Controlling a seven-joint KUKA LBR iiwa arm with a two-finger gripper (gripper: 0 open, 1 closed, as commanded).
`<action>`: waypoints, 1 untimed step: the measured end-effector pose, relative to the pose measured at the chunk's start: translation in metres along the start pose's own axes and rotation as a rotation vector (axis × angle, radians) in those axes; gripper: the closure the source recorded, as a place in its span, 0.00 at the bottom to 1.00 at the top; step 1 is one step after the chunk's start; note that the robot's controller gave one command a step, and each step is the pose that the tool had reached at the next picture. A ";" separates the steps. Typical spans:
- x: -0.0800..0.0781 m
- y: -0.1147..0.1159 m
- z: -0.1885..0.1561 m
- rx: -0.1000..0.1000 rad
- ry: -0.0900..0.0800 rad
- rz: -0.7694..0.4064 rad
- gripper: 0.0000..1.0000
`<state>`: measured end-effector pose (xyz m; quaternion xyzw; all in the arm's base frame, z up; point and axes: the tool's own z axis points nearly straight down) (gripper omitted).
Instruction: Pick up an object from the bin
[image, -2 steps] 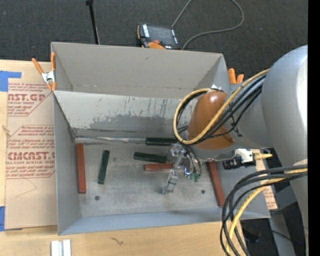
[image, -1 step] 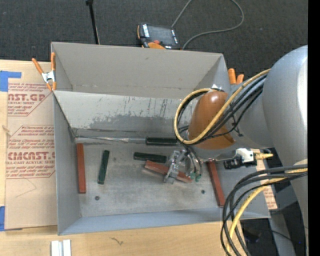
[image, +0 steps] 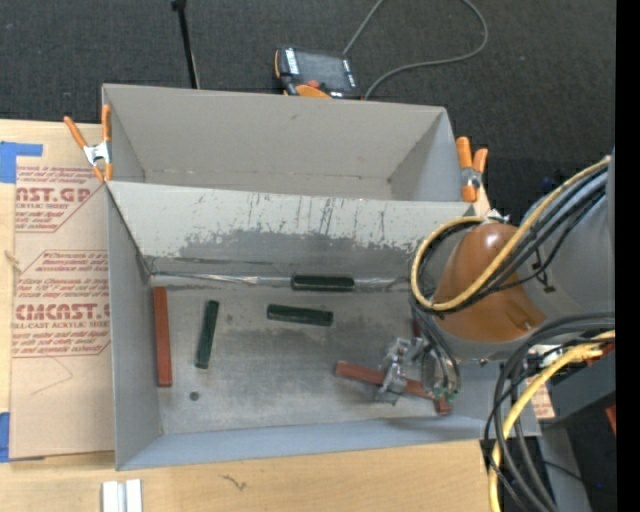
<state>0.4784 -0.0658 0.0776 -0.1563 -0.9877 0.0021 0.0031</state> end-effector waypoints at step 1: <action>-0.018 0.041 -0.145 -0.009 -0.015 -0.005 1.00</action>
Offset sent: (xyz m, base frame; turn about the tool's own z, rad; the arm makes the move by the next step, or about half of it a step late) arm 0.0282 0.0322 0.1399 -0.0022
